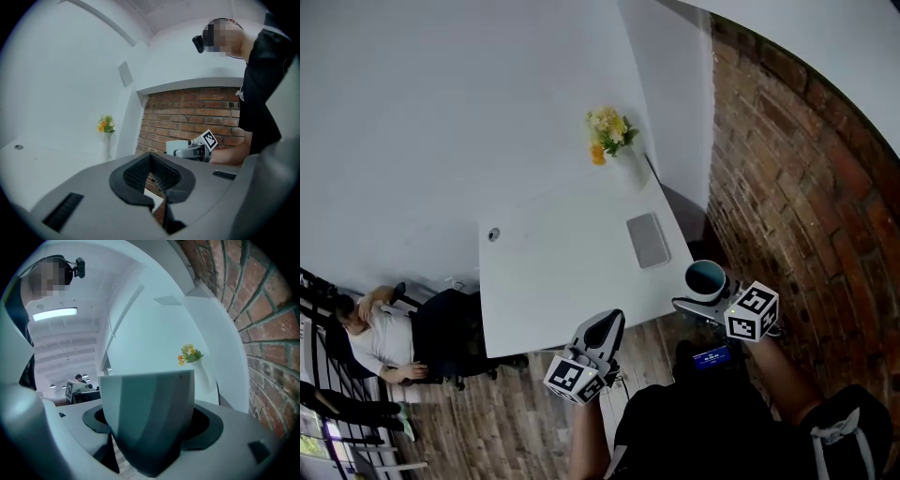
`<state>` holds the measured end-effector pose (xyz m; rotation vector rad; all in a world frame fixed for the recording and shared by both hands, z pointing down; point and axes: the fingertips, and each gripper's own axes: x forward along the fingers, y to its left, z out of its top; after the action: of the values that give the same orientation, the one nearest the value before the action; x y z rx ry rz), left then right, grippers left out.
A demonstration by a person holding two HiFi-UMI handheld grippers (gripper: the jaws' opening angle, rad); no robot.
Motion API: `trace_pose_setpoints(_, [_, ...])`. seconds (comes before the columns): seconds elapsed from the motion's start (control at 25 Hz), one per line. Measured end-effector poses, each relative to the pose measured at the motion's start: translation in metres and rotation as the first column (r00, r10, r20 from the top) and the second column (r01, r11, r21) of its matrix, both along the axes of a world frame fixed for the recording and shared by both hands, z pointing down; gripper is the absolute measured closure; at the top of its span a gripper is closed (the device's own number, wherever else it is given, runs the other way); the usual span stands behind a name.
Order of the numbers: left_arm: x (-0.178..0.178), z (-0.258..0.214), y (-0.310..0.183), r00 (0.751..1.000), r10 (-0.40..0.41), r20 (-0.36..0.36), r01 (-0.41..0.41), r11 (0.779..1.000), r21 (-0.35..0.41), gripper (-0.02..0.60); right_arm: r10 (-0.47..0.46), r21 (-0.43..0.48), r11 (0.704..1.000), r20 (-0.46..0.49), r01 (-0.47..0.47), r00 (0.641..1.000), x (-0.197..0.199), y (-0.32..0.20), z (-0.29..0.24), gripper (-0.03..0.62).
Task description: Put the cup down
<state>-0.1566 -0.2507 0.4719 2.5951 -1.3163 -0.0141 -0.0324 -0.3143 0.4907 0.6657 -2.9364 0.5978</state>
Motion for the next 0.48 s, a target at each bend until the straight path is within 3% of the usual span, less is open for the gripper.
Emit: trace_pose_setpoints(0.48, [-0.008, -0.001, -0.059, 0.999, 0.054, -0.004, -0.055, 0.998, -0.025, 0.574, 0.008, -0.003, 1.0, 0.008, -0.008, 1.0, -0.025, -0.048, -0.011, 0.189])
